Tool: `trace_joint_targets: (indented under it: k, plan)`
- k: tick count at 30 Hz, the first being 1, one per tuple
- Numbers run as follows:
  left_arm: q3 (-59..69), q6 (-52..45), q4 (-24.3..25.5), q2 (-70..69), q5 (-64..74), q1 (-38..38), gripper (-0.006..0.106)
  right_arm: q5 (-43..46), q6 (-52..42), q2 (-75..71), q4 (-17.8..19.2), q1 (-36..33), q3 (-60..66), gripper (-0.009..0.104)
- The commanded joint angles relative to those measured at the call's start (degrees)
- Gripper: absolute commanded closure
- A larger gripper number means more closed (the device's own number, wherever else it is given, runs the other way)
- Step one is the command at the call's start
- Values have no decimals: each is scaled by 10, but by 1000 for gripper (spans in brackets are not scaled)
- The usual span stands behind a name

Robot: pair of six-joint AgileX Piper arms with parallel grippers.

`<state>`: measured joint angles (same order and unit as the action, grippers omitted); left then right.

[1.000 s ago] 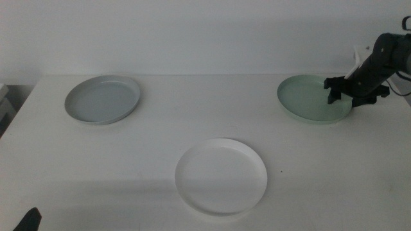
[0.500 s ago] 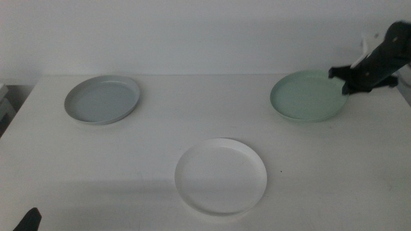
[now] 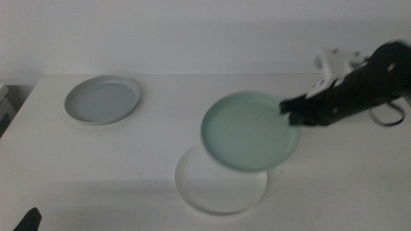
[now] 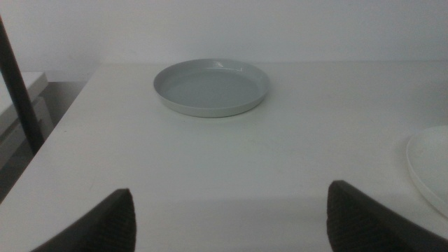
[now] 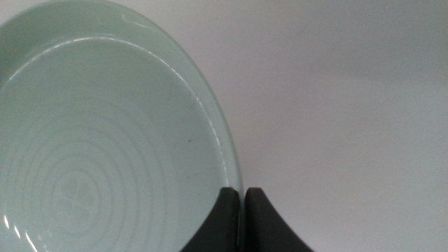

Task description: Stack the three bowls on top of each other.

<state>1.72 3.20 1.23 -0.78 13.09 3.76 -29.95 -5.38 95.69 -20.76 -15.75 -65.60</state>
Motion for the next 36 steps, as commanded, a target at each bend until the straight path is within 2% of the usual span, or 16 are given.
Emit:
trace_joint_targets:
  k: [1, 10, 24, 28, 33, 36]
  plan:
    - [3, 5, -1, -8, -45, 1, 10, 56, -6, -29, -5, -30, 14, 95]
    - [3, 5, -1, -8, -45, 1, 10, 161, 7, -23, -18, -99, 73, 95]
    - [3, 5, -1, -8, -45, 1, 10, 169, 4, 18, -29, -103, 73, 93]
    - [3, 5, -1, -8, -45, 1, 10, 166, -4, 23, -29, -103, 73, 82]
    - [3, 5, -1, -8, -45, 1, 10, 159, -5, 17, -30, -103, 72, 59]
    - [3, 5, -1, -8, -45, 1, 10, 123, -5, -17, -22, -103, 70, 47]
